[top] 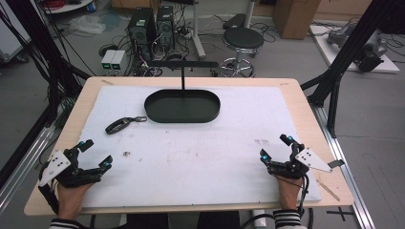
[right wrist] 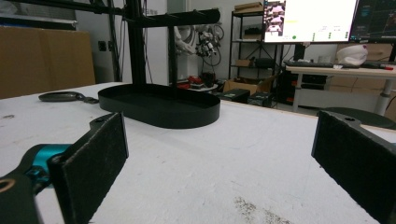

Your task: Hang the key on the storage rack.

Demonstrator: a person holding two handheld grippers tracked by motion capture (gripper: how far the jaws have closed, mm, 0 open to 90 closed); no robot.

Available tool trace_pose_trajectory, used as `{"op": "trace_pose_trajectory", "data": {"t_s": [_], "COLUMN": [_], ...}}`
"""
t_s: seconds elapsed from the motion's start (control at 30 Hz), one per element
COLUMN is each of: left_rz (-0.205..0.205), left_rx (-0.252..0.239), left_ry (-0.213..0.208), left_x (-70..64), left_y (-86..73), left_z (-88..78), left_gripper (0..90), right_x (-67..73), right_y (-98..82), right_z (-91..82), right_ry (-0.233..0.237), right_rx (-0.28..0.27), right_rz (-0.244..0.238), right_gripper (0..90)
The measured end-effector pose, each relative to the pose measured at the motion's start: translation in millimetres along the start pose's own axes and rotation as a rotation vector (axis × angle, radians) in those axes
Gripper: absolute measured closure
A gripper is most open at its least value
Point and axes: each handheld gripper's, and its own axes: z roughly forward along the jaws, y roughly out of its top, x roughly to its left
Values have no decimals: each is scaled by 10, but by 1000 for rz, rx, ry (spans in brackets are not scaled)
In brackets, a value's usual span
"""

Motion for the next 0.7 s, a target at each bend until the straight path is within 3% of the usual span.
{"op": "trace_pose_trajectory", "data": {"t_s": [0.2, 0.33, 0.37, 0.4, 0.57, 0.67, 0.7], "left_rz": [10, 52, 65, 56, 3, 37, 37], "left_rx": [41, 124, 170, 200, 245, 312, 312], "left_ry": [0, -5, -5, -4, -35, -51, -51], "left_x": [137, 249, 303, 339, 482, 558, 558], "left_y": [216, 390, 479, 525, 706, 863, 863], "left_z": [30, 123, 184, 220, 362, 510, 510], "left_gripper": [66, 67, 67, 67, 66, 66, 66], "right_x": [1, -5, -5, -6, -5, -6, -6], "right_y": [0, 0, 0, -1, 0, 0, 0], "right_z": [0, 3, 3, 4, 3, 4, 3], "right_ry": [-1, -1, -1, -1, -1, -1, 0], "right_rx": [-1, -6, -6, -7, -6, -6, -6], "right_rz": [5, 5, 5, 4, 6, 5, 6], "right_gripper": [27, 27, 27, 27, 27, 27, 27]}}
